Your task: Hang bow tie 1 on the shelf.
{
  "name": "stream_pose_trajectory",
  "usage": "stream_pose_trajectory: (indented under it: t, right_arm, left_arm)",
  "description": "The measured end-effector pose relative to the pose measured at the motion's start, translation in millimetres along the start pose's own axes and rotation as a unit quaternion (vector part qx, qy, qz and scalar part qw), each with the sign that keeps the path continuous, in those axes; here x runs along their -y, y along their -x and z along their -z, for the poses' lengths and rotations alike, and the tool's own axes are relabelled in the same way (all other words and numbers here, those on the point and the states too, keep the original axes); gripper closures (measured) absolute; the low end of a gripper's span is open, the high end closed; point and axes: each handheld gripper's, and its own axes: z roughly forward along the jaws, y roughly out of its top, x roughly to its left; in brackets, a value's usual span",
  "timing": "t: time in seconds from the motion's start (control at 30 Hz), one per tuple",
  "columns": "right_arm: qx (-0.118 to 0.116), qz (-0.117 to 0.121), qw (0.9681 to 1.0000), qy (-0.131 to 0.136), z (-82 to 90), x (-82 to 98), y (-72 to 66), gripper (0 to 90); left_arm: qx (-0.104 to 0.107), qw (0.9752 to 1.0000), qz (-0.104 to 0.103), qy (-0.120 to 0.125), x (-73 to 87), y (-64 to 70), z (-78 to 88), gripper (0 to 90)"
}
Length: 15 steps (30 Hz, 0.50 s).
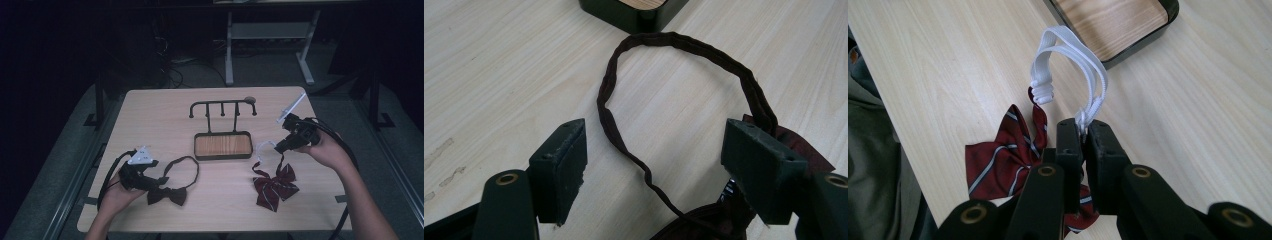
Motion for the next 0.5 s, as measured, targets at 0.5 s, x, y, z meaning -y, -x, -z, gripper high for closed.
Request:
stream_pose_trajectory:
  t: [0.5]
  right_arm:
    - [0.011,0.015,0.9998,0.005,24.4,-22.3,-7.8,84.3]
  left_arm:
    - [-0.002,1.0,-0.001,0.001,0.0,-0.3,0.2,26.9]
